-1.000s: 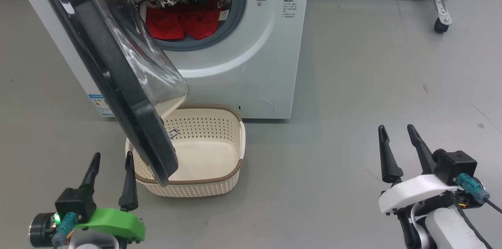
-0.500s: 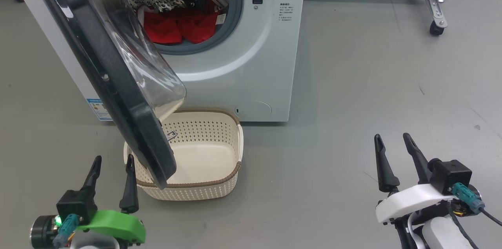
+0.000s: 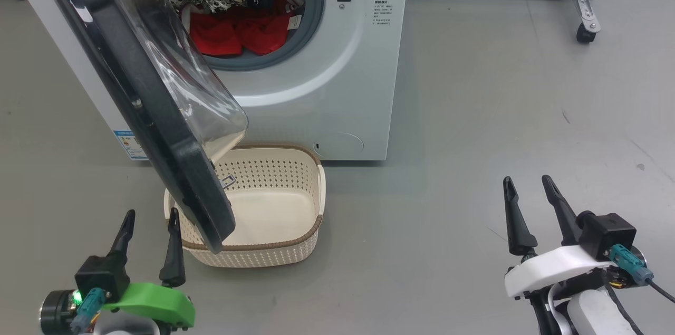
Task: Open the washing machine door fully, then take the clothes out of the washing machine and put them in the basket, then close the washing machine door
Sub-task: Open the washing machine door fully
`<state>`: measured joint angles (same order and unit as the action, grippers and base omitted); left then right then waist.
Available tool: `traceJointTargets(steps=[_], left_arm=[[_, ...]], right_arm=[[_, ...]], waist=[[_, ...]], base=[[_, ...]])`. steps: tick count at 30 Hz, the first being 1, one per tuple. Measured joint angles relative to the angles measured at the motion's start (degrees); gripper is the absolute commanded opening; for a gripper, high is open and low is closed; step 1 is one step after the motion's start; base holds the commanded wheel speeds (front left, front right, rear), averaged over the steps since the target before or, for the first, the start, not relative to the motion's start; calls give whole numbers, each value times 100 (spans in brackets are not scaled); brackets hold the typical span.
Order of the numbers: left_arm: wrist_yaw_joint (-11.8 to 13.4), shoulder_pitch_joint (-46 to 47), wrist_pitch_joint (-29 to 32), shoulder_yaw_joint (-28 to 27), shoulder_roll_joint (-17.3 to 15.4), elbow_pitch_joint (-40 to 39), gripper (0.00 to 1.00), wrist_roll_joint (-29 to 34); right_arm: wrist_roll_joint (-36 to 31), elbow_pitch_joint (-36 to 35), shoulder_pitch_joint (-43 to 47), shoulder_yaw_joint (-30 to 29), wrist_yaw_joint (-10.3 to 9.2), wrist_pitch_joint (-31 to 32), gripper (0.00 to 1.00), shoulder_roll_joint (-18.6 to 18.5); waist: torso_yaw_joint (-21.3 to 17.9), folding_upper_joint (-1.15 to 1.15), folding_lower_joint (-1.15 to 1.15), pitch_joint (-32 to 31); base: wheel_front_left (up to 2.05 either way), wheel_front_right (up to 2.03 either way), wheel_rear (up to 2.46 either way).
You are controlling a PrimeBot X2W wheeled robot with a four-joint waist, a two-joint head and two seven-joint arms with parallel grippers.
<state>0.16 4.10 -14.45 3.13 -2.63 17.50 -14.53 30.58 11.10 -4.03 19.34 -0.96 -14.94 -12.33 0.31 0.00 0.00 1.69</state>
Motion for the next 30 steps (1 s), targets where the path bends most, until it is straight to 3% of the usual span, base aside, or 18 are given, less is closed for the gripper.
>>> traceJointTargets(steps=[19, 20, 21, 23, 30], left_arm=[[-5, 0, 0, -18, 12, 25, 100, 2], [-8, 0, 0, -19, 12, 26, 95, 2], [-26, 0, 0, -19, 12, 30, 52, 2], [-40, 0, 0, -19, 13, 42, 0, 2], [-56, -2, 0, -18, 18, 64, 0, 0]], right_arm=[[-191, 43, 101, -255, 202, 0, 100, 135], [-191, 43, 101, -269, 207, 0, 100, 147], [-191, 43, 102, -281, 209, 0, 100, 156], [-198, 43, 102, -307, 242, 0, 100, 163], [-247, 66, 107, -359, 307, 0, 100, 196]], waist=[[-15, 0, 0, -63], [-12, 0, 0, -62], [-9, 0, 0, -61], [-4, 0, 0, -59], [17, 0, 0, -49]], base=[[0, 0, 0], [0, 0, 0], [0, 0, 0], [0, 0, 0], [0, 0, 0]])
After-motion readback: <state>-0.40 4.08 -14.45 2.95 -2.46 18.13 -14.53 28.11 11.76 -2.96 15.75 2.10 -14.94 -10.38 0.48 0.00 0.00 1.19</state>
